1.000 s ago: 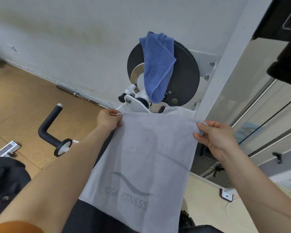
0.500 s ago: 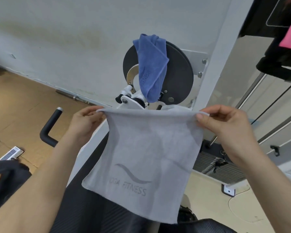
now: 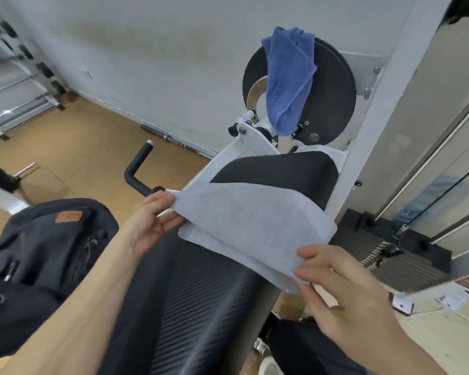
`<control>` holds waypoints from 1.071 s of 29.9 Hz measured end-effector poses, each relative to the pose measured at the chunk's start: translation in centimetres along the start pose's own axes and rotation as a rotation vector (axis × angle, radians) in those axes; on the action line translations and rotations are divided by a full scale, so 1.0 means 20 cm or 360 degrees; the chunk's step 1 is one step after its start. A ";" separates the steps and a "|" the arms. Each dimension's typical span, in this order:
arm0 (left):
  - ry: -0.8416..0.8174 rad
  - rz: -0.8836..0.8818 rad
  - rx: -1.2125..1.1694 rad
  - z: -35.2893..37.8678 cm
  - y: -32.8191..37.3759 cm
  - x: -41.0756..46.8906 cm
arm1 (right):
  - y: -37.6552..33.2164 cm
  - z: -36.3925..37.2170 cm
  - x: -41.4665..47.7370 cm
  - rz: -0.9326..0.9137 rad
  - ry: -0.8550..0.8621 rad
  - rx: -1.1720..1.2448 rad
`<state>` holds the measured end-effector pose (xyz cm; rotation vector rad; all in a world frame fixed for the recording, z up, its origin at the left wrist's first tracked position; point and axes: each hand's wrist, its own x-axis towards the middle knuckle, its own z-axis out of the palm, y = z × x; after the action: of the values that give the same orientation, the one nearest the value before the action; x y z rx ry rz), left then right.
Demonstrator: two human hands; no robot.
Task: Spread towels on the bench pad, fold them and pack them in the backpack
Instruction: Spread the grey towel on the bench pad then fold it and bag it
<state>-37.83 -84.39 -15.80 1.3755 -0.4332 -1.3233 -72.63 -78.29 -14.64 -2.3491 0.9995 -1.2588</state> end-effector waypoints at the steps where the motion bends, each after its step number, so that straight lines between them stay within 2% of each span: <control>1: 0.0041 -0.0004 -0.0010 0.00 -0.02 0.00 | 0.00 0.01 -0.02 -0.0022 0.0011 -0.0019; 5: 0.0132 0.0037 -0.0048 0.01 -0.05 -0.02 | 0.02 0.03 -0.07 -0.0057 0.0044 -0.0025; 14: 0.0121 0.0179 -0.0102 0.03 -0.03 -0.03 | -0.01 0.08 -0.13 -0.0054 0.0221 -0.0047; 17: 0.0136 0.0125 -0.0063 0.02 -0.04 -0.04 | 0.01 0.12 -0.17 -0.0069 0.0169 -0.0060; 19: 0.0164 0.0071 0.0020 0.01 -0.07 -0.04 | 0.03 0.15 -0.20 -0.0082 0.0034 -0.0108; 24: 0.0278 0.0039 0.0675 0.04 -0.12 -0.03 | 0.08 0.22 -0.24 0.0012 -0.0189 -0.0342; 28: 0.0345 0.0194 0.1325 0.05 -0.14 -0.02 | 0.07 0.23 -0.24 0.0023 -0.0201 -0.0491; 32: 0.0359 0.0417 0.1765 0.09 -0.19 -0.03 | 0.07 0.25 -0.24 0.0019 -0.0200 -0.0569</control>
<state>-41.06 -83.50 -18.34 2.2239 -1.2523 -0.6580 -70.98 -76.20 -21.17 -2.6403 1.2826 -0.9782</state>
